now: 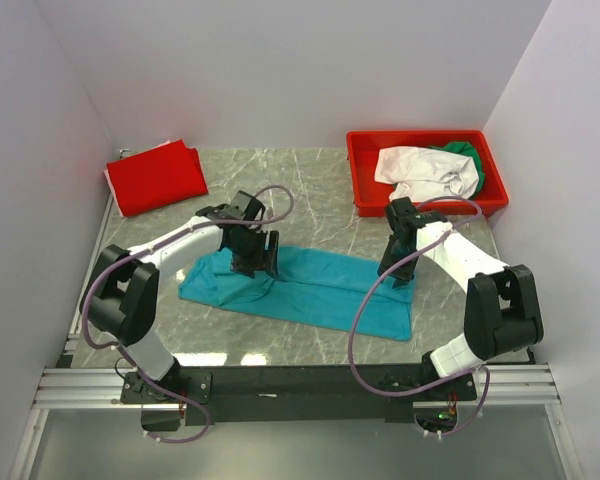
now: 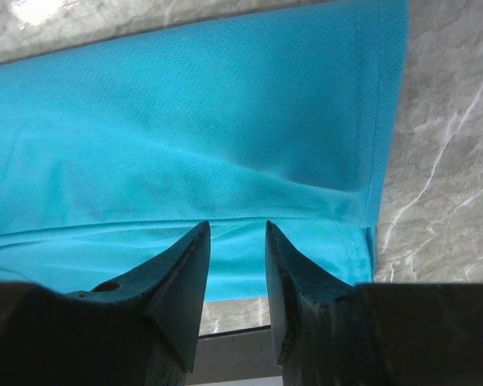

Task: Fold and stack the t-shirts
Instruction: Fold the tshirt

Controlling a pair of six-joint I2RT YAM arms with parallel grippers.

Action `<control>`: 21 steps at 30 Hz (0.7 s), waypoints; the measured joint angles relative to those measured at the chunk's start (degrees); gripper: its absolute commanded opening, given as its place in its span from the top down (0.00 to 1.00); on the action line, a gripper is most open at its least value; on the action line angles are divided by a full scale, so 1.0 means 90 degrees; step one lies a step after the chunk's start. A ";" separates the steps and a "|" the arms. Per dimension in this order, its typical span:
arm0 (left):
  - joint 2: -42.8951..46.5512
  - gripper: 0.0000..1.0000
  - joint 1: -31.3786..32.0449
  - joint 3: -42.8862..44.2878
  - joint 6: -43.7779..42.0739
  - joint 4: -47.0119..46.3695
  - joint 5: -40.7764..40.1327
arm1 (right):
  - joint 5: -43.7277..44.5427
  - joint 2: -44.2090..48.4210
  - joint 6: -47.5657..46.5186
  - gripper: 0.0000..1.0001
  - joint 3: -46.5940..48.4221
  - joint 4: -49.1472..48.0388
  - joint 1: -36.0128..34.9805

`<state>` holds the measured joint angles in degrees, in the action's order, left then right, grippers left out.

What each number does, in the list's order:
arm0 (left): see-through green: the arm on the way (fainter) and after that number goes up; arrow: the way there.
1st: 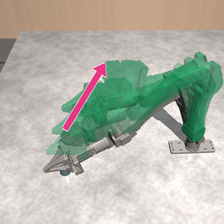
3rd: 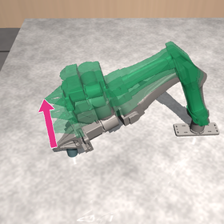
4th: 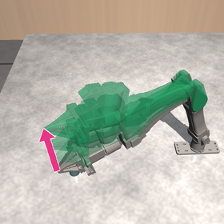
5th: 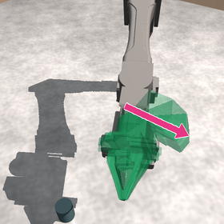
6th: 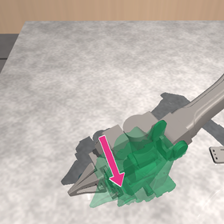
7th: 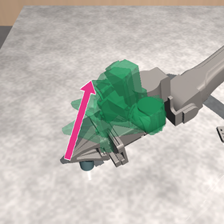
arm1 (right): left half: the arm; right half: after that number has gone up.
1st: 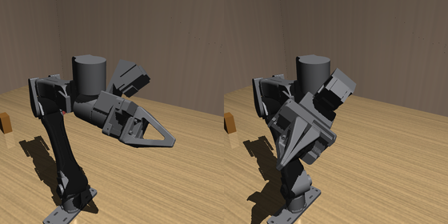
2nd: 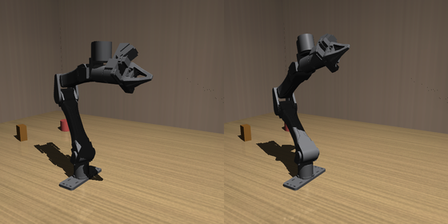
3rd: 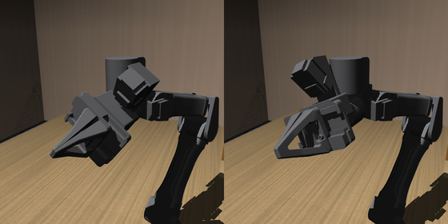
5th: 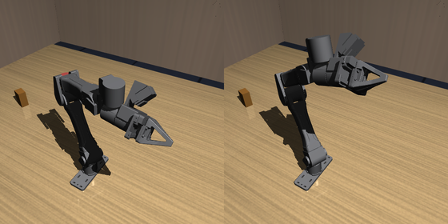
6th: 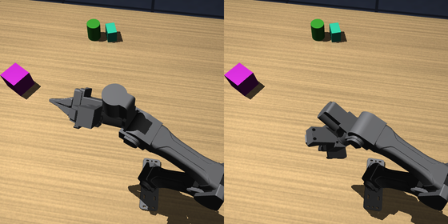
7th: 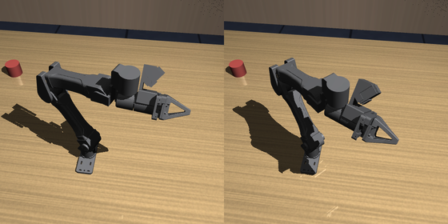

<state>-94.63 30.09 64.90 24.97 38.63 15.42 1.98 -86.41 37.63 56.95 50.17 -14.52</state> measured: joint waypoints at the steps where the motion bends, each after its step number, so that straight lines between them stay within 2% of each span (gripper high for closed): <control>1: 0.0000 0.28 -0.0034 0.0049 0.0049 0.0005 -0.0185 | 0.0029 0.0029 0.0000 0.59 0.0002 0.0002 -0.0034; 5: 0.0131 0.28 -0.0296 0.0092 0.0243 -0.0073 -0.0568 | 0.0032 0.0049 0.0044 0.59 0.0075 -0.0010 -0.0355; 13: 0.0194 0.29 -0.1841 0.0078 0.0636 -0.0831 -0.0675 | -0.0561 -0.0017 0.0444 0.60 0.0546 -0.0794 -0.1467; 17: -0.0284 0.29 -0.1960 0.0226 0.0663 -0.0996 -0.0651 | -0.0835 -0.0418 0.0733 0.61 0.1122 -0.1314 -0.2086; 21: -0.0743 0.29 -0.2006 0.0270 0.0661 -0.1052 -0.0622 | -0.1025 -0.1285 0.0998 0.62 0.2042 -0.1756 -0.2766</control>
<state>-101.32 12.03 67.33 30.92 29.17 9.82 -7.25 -97.97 46.61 75.33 34.37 -39.42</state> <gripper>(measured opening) 0.709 0.383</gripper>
